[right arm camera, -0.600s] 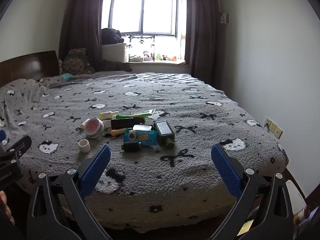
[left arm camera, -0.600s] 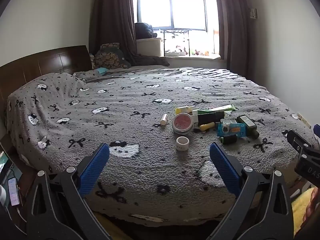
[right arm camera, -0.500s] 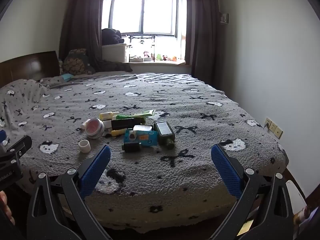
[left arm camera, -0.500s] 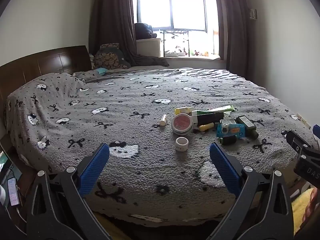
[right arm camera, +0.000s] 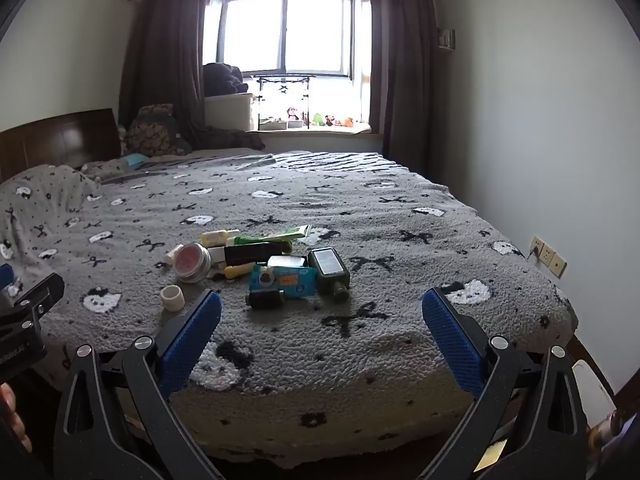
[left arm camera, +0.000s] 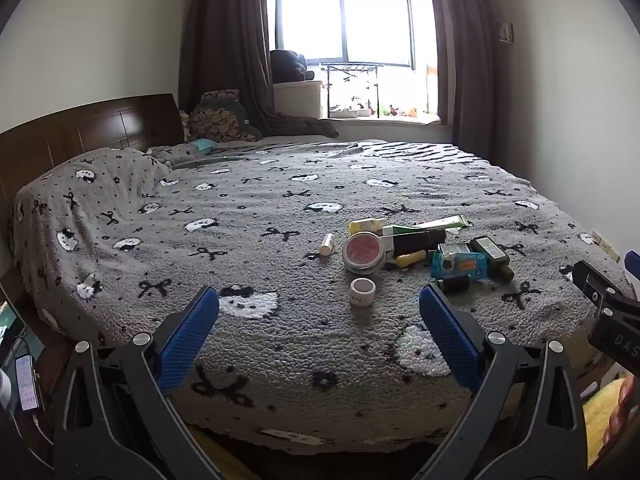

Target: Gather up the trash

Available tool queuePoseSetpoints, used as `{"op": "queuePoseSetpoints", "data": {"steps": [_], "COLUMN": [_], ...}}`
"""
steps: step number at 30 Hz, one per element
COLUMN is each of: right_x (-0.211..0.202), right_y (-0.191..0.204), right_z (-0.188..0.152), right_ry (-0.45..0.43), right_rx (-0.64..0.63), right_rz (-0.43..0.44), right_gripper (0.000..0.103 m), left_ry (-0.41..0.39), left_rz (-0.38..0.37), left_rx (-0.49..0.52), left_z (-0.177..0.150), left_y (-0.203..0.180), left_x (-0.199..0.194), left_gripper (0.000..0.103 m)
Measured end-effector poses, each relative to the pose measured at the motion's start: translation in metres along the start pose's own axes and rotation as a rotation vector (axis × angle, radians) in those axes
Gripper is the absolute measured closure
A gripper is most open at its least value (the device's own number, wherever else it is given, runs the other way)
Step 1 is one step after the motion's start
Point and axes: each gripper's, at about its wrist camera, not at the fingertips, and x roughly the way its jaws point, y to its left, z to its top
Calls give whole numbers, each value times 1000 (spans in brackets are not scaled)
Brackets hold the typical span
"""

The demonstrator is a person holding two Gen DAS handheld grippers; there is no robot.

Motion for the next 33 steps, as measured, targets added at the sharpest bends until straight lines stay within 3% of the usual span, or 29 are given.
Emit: {"op": "queuePoseSetpoints", "data": {"steps": [33], "right_x": [-5], "right_y": [2], "right_z": [0], "right_ry": [-18], "right_rx": [-2], "right_rz": [13], "right_gripper": [3], "left_ry": [-14], "left_rz": [-5], "left_rx": [-10], "left_z": [5], "left_y": [-3], "left_x": [-9], "left_gripper": [8]}}
